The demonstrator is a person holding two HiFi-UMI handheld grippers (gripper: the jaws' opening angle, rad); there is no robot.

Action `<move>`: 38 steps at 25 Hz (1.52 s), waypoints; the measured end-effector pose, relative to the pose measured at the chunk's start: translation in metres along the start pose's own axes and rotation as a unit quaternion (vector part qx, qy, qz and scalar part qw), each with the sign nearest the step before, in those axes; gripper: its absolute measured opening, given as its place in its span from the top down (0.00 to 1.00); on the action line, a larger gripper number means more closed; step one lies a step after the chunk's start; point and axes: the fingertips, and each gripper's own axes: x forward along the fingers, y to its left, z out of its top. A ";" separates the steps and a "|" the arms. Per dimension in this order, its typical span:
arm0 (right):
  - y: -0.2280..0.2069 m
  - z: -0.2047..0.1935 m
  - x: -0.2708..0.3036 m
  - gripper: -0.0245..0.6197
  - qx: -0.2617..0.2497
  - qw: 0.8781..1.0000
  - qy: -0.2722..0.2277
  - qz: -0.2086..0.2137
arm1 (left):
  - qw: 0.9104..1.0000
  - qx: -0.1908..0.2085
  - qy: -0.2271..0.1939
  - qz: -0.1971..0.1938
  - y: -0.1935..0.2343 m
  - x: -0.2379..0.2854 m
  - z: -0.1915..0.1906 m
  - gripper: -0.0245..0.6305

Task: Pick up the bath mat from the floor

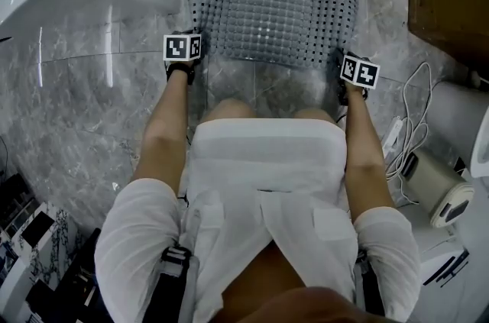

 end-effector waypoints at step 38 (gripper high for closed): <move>0.035 0.101 -0.105 0.86 -0.044 0.991 -0.127 0.014 | 0.994 0.056 -0.092 -0.020 -0.066 -0.101 0.106 0.90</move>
